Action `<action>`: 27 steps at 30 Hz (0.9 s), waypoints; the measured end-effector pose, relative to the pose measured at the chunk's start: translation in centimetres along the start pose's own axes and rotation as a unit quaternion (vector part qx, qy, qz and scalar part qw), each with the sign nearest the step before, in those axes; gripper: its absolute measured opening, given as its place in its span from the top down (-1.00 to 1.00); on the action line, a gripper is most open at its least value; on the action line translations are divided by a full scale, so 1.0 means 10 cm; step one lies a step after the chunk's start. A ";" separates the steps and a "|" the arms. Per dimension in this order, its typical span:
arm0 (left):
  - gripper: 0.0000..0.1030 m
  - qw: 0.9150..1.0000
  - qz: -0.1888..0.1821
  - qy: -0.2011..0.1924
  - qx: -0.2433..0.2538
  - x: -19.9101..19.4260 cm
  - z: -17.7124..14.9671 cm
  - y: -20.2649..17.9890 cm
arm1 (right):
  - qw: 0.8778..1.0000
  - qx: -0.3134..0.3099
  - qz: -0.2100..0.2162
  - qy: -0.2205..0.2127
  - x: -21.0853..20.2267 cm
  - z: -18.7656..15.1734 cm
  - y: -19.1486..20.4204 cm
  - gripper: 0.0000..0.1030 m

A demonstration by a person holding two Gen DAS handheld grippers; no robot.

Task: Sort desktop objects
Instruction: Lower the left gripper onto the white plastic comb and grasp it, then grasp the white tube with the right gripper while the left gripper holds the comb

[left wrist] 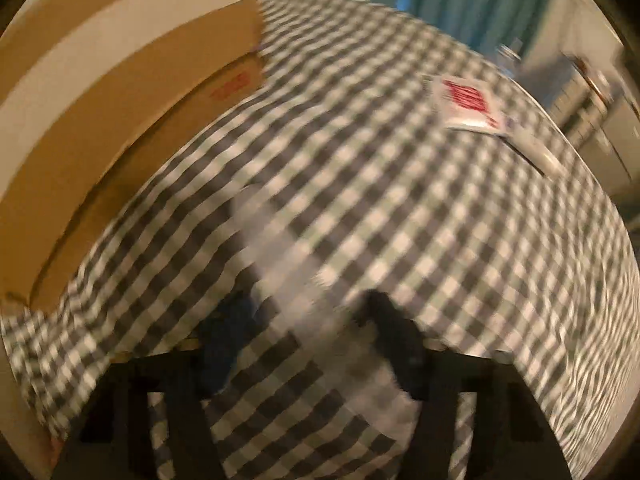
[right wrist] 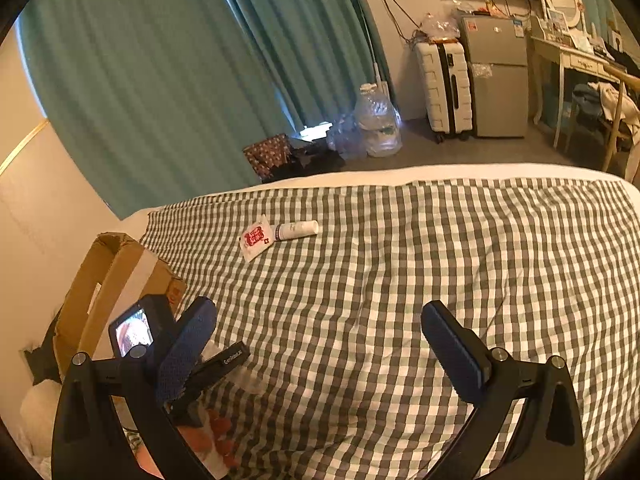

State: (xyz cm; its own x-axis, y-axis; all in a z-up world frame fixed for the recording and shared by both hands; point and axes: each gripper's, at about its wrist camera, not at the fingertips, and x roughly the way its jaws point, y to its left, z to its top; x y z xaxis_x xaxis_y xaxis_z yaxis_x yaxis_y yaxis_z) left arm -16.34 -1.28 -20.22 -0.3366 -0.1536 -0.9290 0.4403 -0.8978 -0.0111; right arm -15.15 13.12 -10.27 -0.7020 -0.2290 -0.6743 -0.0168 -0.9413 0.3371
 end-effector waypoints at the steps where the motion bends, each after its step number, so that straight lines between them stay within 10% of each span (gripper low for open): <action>1: 0.10 1.000 -0.003 -0.001 0.011 -0.02 -0.01 -0.02 | 1.000 0.002 0.002 0.002 0.01 0.01 -0.01 -0.99; 10: 0.48 0.994 -0.107 0.007 0.024 -0.25 0.02 0.22 | 1.000 0.023 0.020 -0.003 -0.08 0.02 -0.11 -0.99; 21: 0.48 0.978 -0.101 -0.062 0.174 -0.88 0.45 -0.01 | 0.999 0.012 0.026 0.016 0.15 0.11 -0.07 -0.99; 27: 0.48 0.978 -0.115 -0.061 0.161 -0.71 0.57 0.03 | 0.996 -0.067 0.041 0.029 0.69 0.36 0.28 -0.95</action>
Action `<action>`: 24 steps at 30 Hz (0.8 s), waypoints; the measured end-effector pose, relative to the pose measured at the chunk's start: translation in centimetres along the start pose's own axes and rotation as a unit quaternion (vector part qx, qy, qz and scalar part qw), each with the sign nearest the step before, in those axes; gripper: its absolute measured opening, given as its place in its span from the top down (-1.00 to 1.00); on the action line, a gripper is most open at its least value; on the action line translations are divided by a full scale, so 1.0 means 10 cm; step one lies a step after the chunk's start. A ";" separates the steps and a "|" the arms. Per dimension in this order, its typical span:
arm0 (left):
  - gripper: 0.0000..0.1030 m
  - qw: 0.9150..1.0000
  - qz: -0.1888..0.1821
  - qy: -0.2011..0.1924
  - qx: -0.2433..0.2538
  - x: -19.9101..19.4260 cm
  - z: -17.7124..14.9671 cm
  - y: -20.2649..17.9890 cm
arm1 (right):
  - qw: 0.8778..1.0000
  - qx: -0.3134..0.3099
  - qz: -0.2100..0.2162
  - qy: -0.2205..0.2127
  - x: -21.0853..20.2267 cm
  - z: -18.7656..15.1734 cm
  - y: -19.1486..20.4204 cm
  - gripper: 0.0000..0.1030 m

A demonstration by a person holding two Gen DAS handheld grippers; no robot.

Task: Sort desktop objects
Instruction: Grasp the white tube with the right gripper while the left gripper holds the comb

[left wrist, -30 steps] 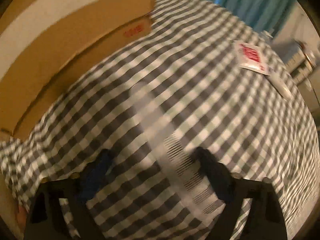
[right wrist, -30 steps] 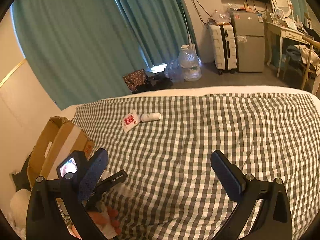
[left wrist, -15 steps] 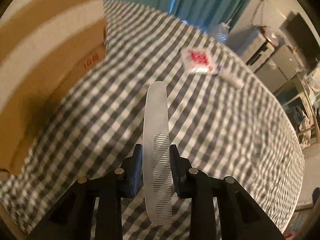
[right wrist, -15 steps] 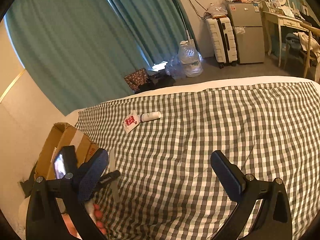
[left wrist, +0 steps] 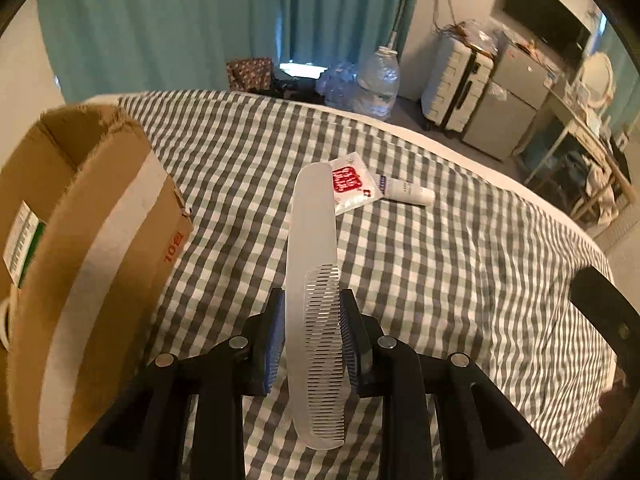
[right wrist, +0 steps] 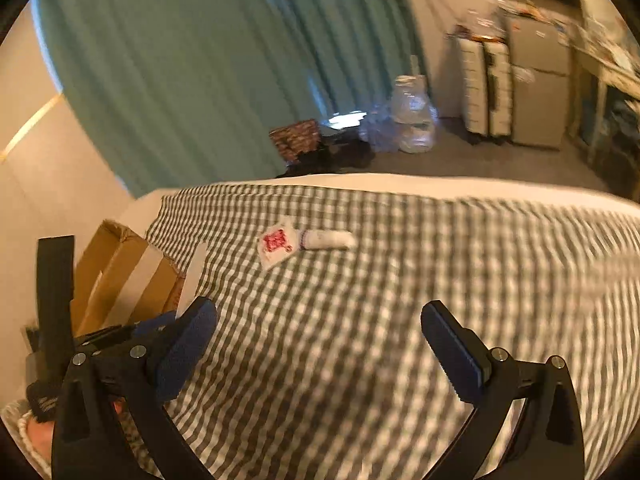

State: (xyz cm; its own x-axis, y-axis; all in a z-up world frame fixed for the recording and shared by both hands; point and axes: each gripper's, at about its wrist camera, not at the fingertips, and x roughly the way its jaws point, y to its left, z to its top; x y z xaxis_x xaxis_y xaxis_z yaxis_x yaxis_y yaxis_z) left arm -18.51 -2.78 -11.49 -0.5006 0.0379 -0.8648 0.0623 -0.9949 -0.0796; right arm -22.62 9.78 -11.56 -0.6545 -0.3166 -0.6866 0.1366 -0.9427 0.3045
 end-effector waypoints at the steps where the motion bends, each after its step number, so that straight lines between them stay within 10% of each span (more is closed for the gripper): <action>1: 0.48 1.000 -0.001 0.004 -0.004 0.10 0.06 -0.01 | 1.000 -0.016 -0.006 0.008 0.15 0.06 0.05 -0.90; 8: 0.48 0.999 -0.002 0.017 -0.027 0.38 0.13 0.12 | 0.990 -0.121 -0.011 0.064 1.02 0.27 0.23 -0.57; 16: 0.48 0.997 -0.018 0.035 -0.070 0.69 0.19 0.28 | 0.953 -0.274 -0.043 0.121 1.71 0.39 0.60 -0.49; 24: 0.48 0.997 -0.006 0.039 -0.064 0.76 0.17 0.28 | 0.952 -0.235 -0.043 0.190 1.82 0.17 0.40 0.61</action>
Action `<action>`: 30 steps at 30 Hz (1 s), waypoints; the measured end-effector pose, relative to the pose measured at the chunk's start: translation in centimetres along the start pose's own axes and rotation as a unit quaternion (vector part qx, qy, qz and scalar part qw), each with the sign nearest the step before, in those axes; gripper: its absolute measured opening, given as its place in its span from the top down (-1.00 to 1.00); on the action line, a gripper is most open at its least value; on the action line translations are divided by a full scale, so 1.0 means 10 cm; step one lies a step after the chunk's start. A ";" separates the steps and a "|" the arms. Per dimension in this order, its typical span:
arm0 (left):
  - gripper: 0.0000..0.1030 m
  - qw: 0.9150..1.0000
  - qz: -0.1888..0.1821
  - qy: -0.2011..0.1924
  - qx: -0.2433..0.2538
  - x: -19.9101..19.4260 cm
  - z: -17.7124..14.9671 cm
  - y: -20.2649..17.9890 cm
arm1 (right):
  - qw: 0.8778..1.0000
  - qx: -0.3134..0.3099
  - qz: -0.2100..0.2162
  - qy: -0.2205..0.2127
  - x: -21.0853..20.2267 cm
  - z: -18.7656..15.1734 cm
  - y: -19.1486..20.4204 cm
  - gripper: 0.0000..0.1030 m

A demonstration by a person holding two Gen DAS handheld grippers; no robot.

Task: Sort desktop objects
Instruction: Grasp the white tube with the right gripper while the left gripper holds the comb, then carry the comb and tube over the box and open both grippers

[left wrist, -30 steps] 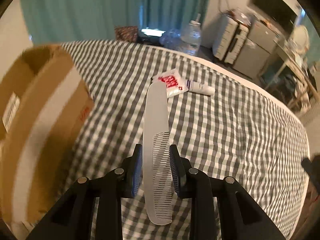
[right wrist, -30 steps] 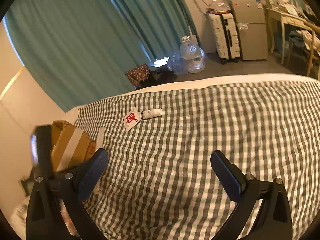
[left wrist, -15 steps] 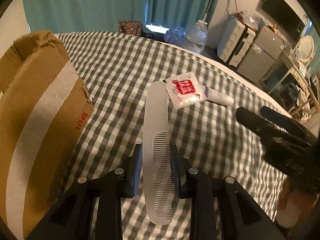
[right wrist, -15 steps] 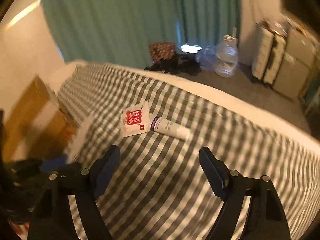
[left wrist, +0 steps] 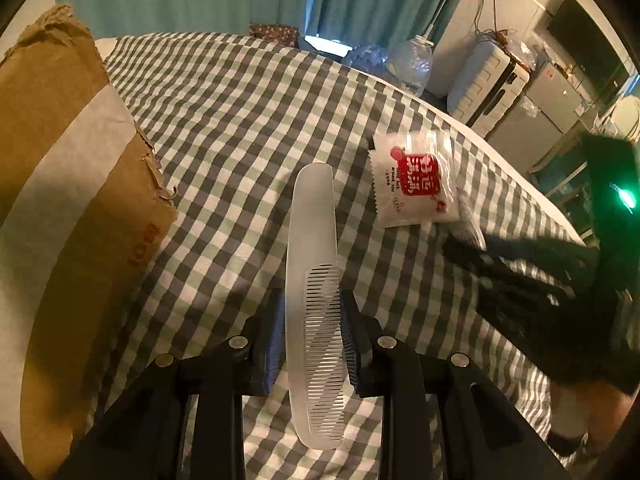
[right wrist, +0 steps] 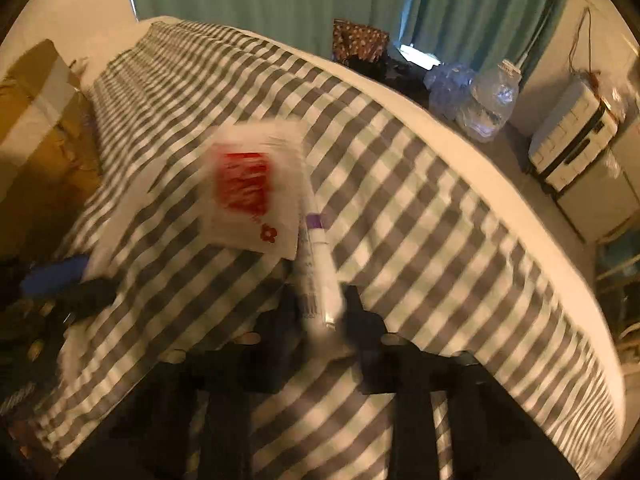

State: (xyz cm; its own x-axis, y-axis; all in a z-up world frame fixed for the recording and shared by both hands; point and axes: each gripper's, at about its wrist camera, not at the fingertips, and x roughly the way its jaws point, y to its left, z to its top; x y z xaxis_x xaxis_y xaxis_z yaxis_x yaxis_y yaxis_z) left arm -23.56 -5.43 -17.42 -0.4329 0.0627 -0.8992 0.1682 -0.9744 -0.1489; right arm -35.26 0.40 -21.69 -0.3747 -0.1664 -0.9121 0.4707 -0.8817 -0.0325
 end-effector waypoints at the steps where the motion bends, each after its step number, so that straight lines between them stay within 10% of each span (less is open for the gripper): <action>1: 0.48 1.000 0.002 -0.001 0.000 -0.01 -0.02 0.02 | 1.000 0.008 0.001 0.002 -0.04 -0.07 0.02 0.61; 16: 0.48 0.999 -0.028 -0.028 0.027 -0.60 -0.33 -0.05 | 0.973 0.198 0.121 -0.008 -0.92 -1.43 0.26 0.61; 30: 0.48 0.985 -0.068 -0.159 -0.009 -2.21 -0.02 0.66 | 0.957 0.136 0.206 -0.151 -2.50 -0.76 1.07 0.61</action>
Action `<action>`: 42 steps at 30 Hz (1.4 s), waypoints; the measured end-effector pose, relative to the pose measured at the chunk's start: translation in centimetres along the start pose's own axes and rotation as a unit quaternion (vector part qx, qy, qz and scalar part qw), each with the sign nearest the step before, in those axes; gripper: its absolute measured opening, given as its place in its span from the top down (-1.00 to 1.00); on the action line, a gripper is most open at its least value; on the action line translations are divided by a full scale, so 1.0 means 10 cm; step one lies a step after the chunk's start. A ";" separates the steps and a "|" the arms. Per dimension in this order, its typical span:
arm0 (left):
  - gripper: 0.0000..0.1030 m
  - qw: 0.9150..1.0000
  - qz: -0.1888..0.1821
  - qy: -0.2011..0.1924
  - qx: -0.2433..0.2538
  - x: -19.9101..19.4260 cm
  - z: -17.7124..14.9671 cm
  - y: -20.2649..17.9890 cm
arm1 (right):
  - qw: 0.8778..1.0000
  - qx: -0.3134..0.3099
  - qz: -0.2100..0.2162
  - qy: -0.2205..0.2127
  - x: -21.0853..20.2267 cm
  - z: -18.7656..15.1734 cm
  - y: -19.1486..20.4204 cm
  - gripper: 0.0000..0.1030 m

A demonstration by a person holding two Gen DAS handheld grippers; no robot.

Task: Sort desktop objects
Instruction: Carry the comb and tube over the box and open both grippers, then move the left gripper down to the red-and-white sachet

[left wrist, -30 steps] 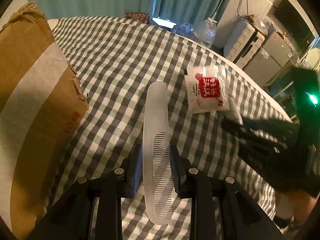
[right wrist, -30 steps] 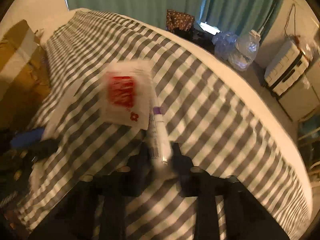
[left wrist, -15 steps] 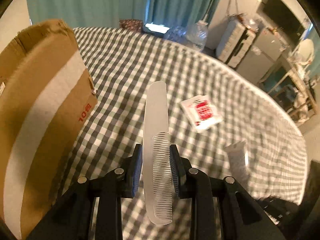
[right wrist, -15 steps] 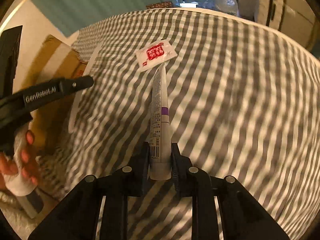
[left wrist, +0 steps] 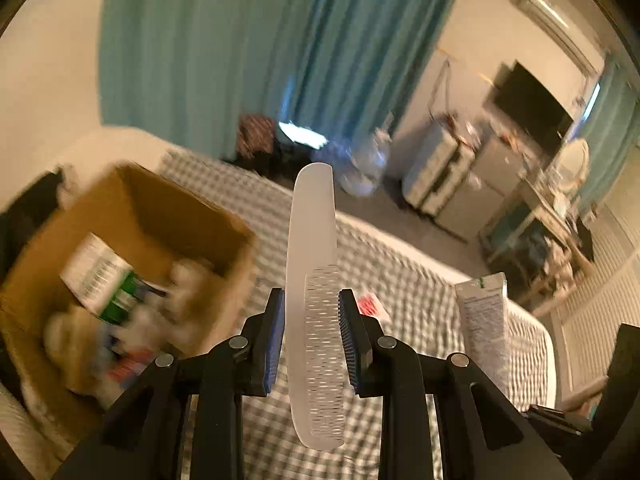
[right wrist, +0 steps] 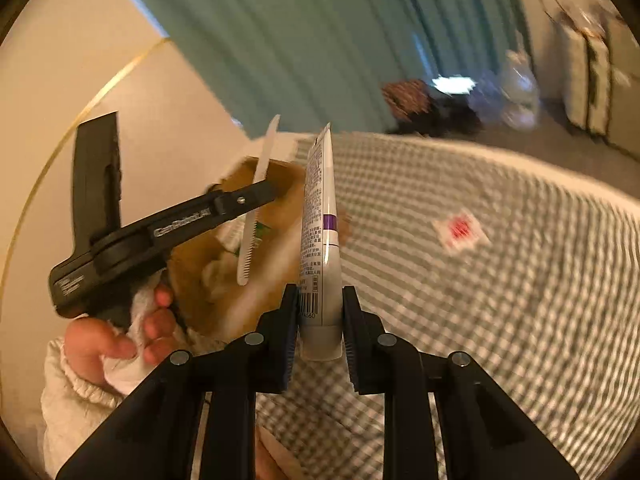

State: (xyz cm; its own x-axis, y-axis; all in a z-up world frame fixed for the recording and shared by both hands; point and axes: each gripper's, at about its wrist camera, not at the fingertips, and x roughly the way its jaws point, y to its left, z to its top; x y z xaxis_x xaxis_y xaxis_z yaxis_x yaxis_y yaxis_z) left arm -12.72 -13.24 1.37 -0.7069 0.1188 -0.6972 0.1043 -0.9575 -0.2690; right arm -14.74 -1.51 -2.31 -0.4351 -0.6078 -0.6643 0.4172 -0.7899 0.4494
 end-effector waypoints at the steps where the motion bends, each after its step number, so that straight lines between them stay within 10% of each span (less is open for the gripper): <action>1: 0.48 1.000 0.003 -0.007 -0.006 -0.08 0.05 0.12 | 1.000 -0.010 0.001 0.000 0.04 0.04 0.12 0.61; 10: 0.47 0.990 0.136 -0.020 -0.030 -0.16 0.04 1.13 | 0.998 -0.049 0.032 0.027 0.93 0.35 0.92 0.61; 18: 0.44 0.987 0.147 0.011 -0.062 0.27 -0.01 1.41 | 0.998 -0.044 0.010 0.046 1.63 0.47 0.99 0.44; 20: 0.26 0.982 0.176 0.022 -0.069 0.34 -0.04 1.44 | 0.998 -0.048 0.019 0.031 1.63 0.51 0.97 -0.21; 22: -0.56 0.975 0.209 0.027 -0.072 0.40 -0.04 1.50 | 0.999 -0.045 -0.002 0.001 1.50 0.54 0.93 -0.58; 27: -0.88 0.968 0.238 0.006 -0.075 0.39 0.00 1.50 | 0.994 -0.047 -0.063 -0.070 1.03 0.56 0.68 -0.62; 35: -1.00 0.981 0.186 -0.043 0.017 0.26 0.00 0.74 | 0.974 -0.064 -0.183 -0.119 0.17 0.30 0.12 -0.79; 42: -1.00 0.996 0.059 -0.050 0.040 0.33 -0.20 -0.10 | 0.960 -0.035 -0.240 -0.142 -0.32 -0.09 -0.44 -0.94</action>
State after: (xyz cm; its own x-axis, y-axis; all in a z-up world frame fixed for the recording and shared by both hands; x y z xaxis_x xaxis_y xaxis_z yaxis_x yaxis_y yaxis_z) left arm -13.74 -11.35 -1.96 -0.7589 -0.0194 -0.6509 0.1383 -0.9816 -0.1320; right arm -14.43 4.02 -2.68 -0.7863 -0.1818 -0.5905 0.1630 -0.9829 0.0856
